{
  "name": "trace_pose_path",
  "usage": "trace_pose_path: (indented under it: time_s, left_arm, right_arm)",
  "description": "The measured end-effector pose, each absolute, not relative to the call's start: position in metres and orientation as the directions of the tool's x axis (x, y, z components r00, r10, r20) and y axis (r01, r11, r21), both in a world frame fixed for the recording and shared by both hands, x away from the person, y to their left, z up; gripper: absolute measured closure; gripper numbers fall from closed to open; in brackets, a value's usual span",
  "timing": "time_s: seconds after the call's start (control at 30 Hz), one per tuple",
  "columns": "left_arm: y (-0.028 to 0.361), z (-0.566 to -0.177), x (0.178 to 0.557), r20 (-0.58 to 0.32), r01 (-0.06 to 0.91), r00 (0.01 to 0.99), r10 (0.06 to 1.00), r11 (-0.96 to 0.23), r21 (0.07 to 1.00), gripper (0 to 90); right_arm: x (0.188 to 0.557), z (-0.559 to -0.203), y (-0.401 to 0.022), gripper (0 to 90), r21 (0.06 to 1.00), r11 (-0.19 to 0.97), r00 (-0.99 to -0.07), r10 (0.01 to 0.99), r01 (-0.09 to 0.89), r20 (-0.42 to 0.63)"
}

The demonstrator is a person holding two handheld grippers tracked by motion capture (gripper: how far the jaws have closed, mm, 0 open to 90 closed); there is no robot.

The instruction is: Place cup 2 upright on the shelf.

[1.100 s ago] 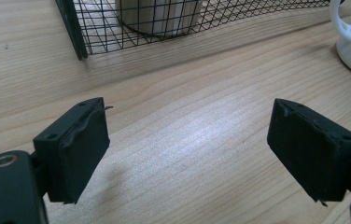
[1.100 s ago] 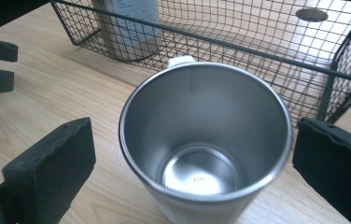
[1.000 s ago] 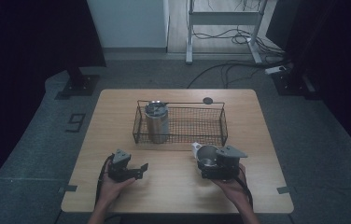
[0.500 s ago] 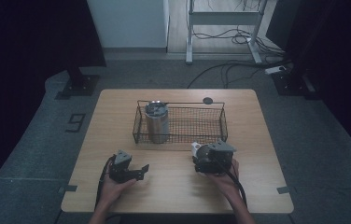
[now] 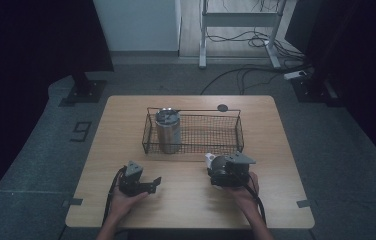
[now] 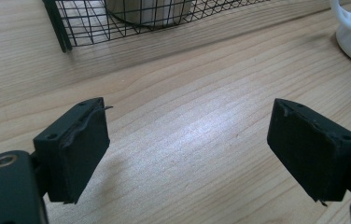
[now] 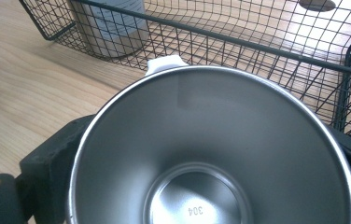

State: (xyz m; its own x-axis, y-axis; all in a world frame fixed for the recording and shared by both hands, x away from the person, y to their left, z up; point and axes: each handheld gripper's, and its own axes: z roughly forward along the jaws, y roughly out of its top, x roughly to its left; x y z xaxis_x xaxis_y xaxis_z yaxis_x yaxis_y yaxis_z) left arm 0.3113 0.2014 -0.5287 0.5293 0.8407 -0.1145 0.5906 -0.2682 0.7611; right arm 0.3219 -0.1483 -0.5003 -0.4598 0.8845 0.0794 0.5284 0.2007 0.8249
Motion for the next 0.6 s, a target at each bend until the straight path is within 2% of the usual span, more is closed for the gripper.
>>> trace_pose_path:
  time_s: [0.6]
  left_arm:
    - [0.2002,-0.5263,0.3091,-0.117,0.592,0.523,0.844,-0.26,0.763,13.2]
  right_arm:
    - [0.3206,-0.4973,-0.1549,5.5,0.822,0.19,-0.467,0.879,0.537,0.101]
